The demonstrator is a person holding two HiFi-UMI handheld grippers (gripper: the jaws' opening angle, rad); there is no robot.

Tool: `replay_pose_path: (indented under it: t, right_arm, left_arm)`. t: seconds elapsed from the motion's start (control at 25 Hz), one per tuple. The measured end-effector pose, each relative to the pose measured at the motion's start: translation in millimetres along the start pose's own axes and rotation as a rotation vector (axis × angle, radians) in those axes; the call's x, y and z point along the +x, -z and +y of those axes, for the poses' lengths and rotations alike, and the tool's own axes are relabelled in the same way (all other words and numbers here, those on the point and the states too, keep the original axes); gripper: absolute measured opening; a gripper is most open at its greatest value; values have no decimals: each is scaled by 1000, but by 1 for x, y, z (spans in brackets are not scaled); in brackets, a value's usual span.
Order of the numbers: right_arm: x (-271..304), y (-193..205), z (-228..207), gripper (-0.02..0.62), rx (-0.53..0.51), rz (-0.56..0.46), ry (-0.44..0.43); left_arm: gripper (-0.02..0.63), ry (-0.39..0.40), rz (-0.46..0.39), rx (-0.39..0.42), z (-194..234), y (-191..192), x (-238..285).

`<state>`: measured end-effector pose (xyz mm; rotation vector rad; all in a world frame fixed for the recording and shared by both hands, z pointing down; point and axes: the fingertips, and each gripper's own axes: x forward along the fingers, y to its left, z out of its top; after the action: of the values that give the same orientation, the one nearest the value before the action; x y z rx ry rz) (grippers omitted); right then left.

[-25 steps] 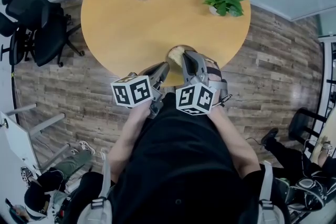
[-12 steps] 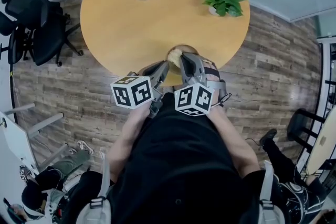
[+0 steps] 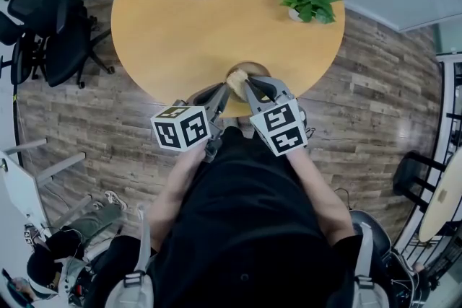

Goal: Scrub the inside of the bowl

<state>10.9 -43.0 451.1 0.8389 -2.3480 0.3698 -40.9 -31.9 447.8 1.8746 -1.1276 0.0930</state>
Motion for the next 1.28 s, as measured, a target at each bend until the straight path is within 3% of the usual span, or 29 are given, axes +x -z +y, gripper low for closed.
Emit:
replay_pose_path:
  t: [0.28, 0.4, 0.48, 0.6, 0.84, 1.12, 1.28]
  right_arm:
    - [-3, 3, -4, 26, 499, -50, -153]
    - [-3, 4, -1, 26, 520, -35, -172]
    - [-3, 6, 3, 26, 373, -10, -142]
    - [-5, 5, 9, 26, 45, 34, -64]
    - [-7, 4, 3, 26, -509, 119, 88]
    - [-13, -3, -1, 26, -976, 125, 223]
    - [-19, -18, 3, 26, -1167, 69, 292]
  left_arm:
    - [14, -24, 0, 31, -1, -1, -2]
    - [14, -32, -8, 38, -2, -1, -2]
    - [14, -38, -10, 38, -1, 0, -2]
    - [14, -46, -13, 30, 0, 1, -3]
    - [12, -35, -12, 6, 1, 4, -2]
    - [12, -26, -5, -27, 4, 7, -1]
    - [12, -23, -4, -45, 6, 7, 0]
